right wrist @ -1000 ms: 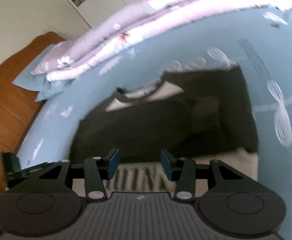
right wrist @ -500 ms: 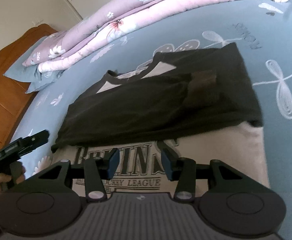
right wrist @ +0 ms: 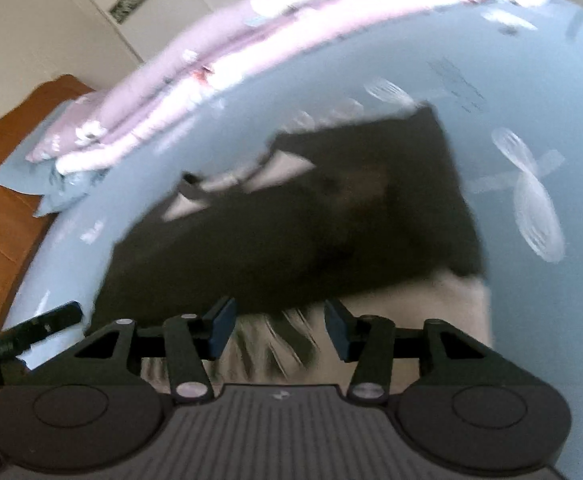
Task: Fold clothes
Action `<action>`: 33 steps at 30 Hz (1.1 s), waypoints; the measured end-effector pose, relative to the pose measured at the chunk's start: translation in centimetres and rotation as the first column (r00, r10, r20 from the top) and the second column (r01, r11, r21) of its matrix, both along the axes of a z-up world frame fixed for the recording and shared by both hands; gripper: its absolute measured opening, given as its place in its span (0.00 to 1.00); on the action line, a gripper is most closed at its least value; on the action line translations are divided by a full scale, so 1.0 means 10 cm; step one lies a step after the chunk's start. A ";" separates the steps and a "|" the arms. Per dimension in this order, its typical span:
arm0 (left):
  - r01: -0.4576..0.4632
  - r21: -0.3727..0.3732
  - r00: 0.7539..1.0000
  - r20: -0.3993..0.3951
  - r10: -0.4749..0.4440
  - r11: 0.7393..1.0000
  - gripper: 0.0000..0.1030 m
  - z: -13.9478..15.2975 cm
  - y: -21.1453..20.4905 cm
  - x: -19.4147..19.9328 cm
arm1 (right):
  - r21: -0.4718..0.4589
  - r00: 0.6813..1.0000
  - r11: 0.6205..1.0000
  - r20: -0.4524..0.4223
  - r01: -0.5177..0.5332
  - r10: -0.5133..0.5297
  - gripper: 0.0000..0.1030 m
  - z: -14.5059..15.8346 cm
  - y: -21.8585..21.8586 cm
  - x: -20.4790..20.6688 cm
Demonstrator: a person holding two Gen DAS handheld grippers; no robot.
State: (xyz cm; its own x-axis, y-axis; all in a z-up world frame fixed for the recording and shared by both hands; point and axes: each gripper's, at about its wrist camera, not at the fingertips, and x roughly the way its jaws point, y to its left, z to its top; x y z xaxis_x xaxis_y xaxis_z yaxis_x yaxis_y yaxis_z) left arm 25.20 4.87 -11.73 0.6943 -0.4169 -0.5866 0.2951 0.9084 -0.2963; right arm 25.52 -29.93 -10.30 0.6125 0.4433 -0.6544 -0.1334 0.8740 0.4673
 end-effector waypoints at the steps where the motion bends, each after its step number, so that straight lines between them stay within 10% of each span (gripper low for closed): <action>1: 0.013 0.012 1.000 -0.017 -0.013 1.000 0.87 -0.04 -0.07 0.06 | 0.010 1.000 1.000 -0.003 -0.002 0.002 0.53 -0.01 0.05 0.11; 16: -0.060 0.007 0.981 -0.185 0.061 0.998 0.87 -0.17 0.14 -0.12 | 0.014 0.999 1.000 -0.047 0.022 -0.021 0.52 -0.09 0.01 0.24; 24: -0.101 0.054 0.976 -0.188 0.109 0.993 0.87 0.64 0.06 -0.80 | -0.070 0.995 0.998 0.095 0.006 0.001 0.54 0.89 -0.16 -0.57; 33: -0.224 0.125 0.886 -0.387 0.255 0.967 0.87 0.61 -0.10 -1.85 | -0.088 0.997 0.994 0.044 0.060 -0.056 0.55 1.09 -0.46 -1.77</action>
State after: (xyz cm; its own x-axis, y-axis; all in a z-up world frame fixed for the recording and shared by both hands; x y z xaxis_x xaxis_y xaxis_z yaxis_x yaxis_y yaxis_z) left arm 6.73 3.90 -5.67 0.4704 -0.2116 -0.8567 -0.0623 0.9605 -0.2714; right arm 7.82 -34.57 0.63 0.6629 0.3471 -0.6634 -0.0990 0.9189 0.3818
